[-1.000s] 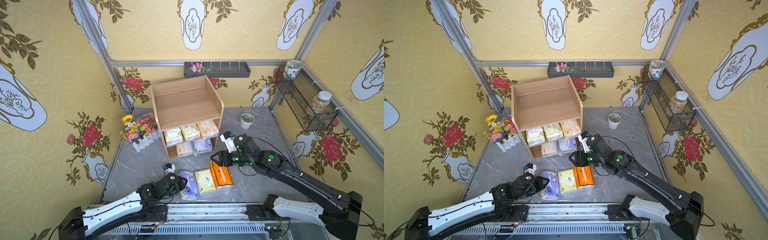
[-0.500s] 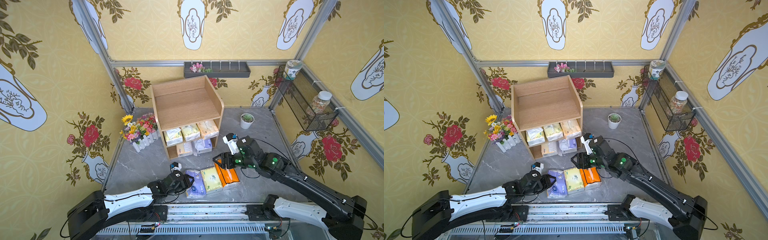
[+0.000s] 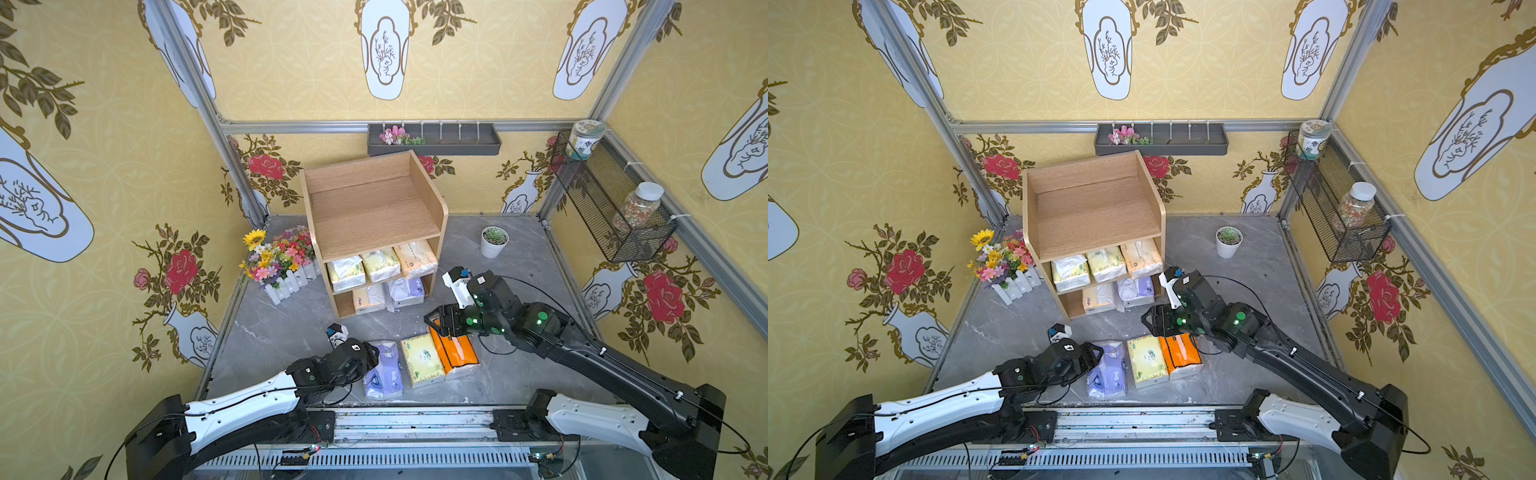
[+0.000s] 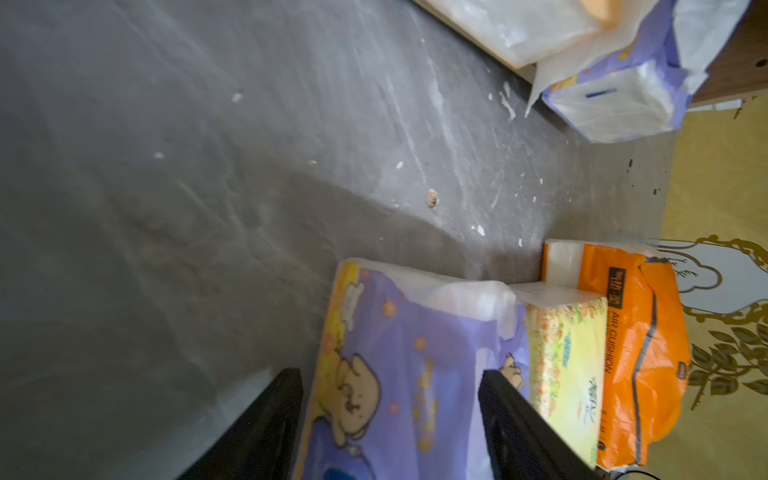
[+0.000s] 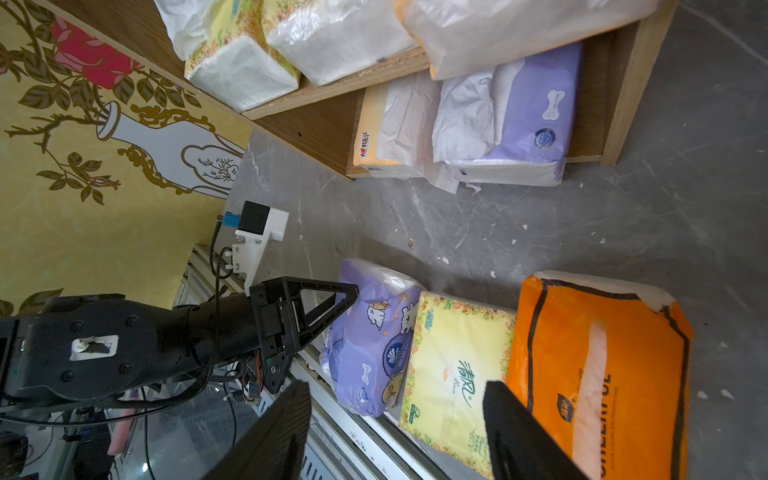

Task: Remove the tissue boxes from the shelf
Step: Place the box of tissues at the center of the board, then move the box of tissues to the center of the board.

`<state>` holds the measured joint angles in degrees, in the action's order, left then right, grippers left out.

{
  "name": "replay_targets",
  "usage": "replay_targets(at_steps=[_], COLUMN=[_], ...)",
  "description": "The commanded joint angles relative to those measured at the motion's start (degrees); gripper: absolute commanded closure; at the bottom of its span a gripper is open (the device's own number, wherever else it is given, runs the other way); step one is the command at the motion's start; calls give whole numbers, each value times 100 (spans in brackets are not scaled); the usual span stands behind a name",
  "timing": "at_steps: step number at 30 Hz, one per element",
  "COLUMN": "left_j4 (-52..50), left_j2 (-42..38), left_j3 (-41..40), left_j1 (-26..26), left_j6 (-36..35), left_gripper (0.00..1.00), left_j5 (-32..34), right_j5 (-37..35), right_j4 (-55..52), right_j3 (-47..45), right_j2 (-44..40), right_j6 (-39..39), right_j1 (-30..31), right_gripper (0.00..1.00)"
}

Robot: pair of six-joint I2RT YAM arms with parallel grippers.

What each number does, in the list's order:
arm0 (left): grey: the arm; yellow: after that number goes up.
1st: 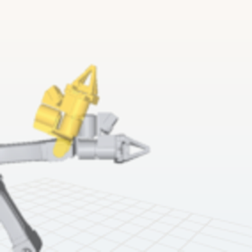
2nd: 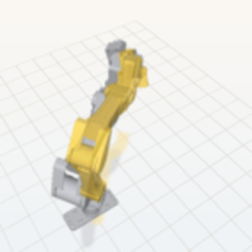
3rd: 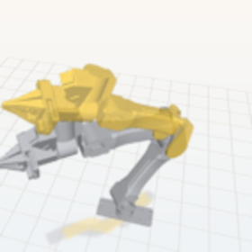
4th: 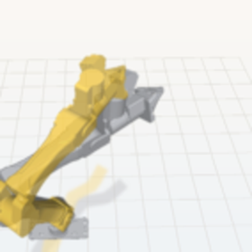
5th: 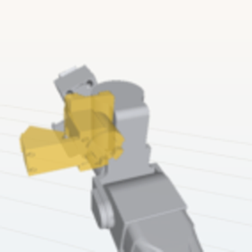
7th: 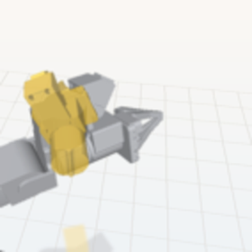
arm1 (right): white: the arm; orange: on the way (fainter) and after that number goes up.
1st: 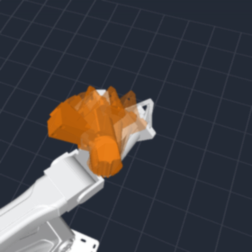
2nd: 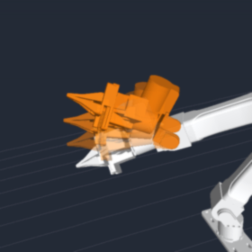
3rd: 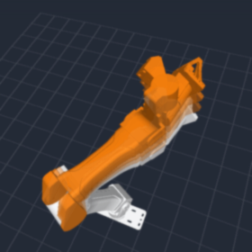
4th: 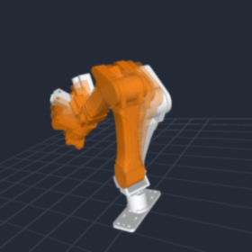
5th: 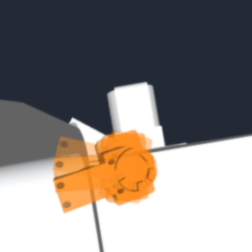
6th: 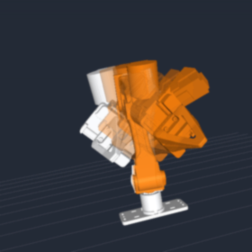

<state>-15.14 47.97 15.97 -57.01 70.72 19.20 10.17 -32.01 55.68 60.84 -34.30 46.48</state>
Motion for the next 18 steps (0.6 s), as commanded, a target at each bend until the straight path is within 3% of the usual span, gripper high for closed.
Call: replay_targets(at_steps=[1,9,18], left_j4=[-725,-204,862], left_j2=[-118,-119,448], left_j3=[13,38,-2], left_j1=[1,6,4], left_j6=[75,-260,-226], left_gripper=[27,40,48], left_j5=[208,-820,-1128], right_j5=[-67,-33,74], right_j4=[54,79,108], right_j3=[60,120,145], right_j2=[49,208,235], right_j6=[70,113,160], right_j1=[6,7,5], right_gripper=[30,30,30])
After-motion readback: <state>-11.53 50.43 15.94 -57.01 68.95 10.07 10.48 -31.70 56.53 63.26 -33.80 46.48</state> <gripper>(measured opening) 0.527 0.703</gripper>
